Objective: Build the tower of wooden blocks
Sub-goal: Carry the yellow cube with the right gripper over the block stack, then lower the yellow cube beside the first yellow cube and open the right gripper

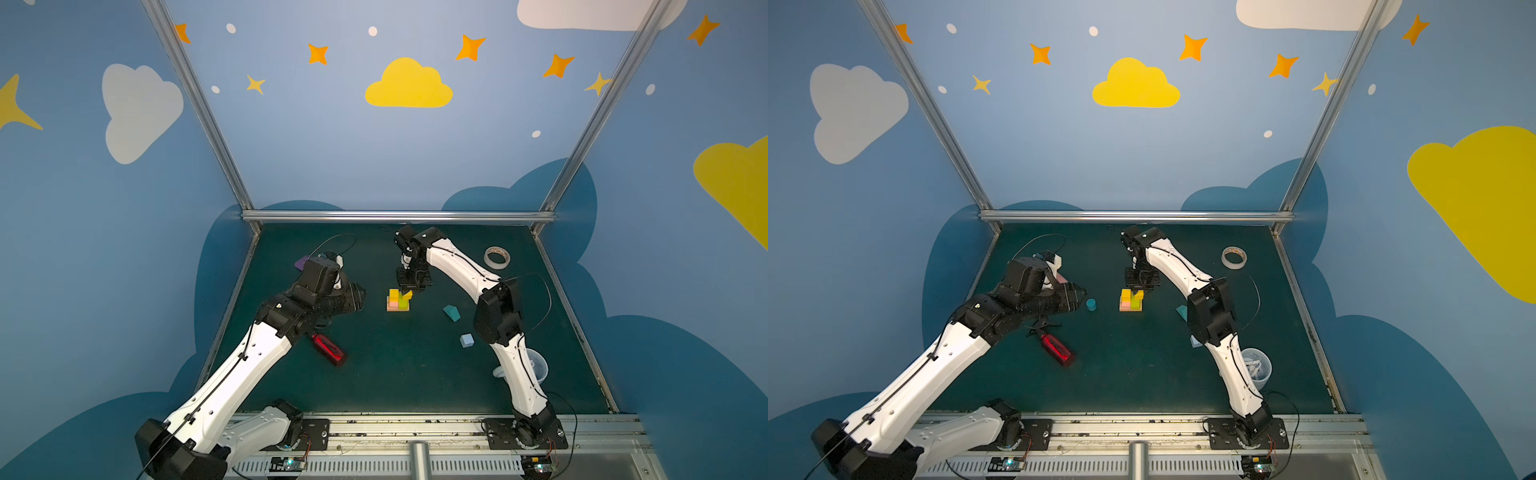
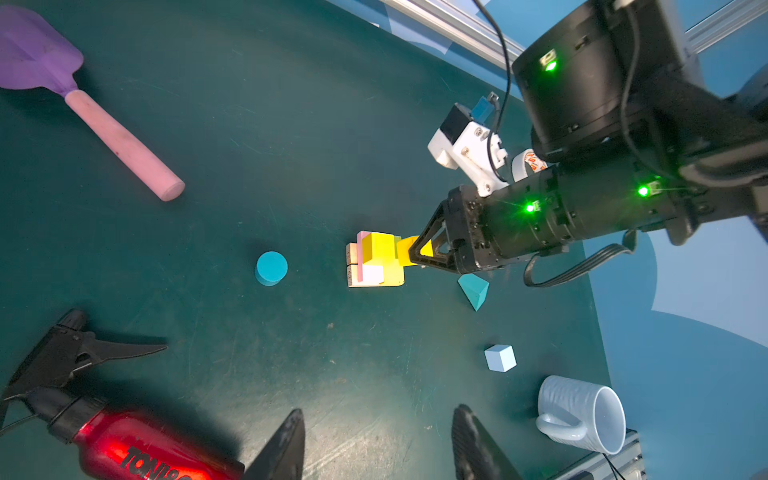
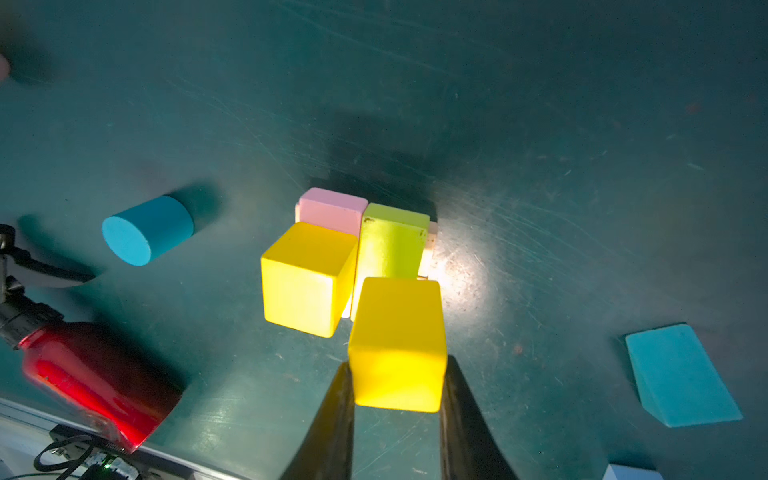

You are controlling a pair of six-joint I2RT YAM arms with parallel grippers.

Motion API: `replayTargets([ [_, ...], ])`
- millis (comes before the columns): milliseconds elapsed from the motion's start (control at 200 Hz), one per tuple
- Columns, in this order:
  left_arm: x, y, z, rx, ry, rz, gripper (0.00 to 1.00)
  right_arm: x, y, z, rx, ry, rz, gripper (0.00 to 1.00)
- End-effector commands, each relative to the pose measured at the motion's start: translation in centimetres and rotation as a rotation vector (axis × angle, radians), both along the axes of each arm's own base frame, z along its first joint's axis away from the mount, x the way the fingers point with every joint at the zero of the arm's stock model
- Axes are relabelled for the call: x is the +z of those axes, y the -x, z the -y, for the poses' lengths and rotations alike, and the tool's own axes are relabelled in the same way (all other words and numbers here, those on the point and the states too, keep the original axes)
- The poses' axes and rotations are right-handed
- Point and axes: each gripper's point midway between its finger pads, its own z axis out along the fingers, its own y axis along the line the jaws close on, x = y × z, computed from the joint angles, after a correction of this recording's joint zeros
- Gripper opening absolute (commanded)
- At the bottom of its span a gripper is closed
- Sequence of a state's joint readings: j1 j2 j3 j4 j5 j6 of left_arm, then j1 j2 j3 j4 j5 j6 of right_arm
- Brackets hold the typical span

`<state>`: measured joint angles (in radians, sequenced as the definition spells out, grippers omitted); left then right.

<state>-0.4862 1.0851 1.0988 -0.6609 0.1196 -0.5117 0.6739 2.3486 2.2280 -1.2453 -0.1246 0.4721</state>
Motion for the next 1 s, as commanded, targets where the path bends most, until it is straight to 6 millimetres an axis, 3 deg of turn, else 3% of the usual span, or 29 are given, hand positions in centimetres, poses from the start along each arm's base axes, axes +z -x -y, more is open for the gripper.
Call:
replayTargets([
  [0, 0.02, 0.22, -0.26, 0.004, 0.005, 0.009, 0.57, -0.17, 0.25, -0.51, -0.002, -0.003, -0.017, 0.07],
  [996, 0.30, 0.41, -0.44, 0.005, 0.009, 0.016, 0.57, -0.67, 0.16, -0.87, -0.005, 0.003, -0.024, 0.21],
])
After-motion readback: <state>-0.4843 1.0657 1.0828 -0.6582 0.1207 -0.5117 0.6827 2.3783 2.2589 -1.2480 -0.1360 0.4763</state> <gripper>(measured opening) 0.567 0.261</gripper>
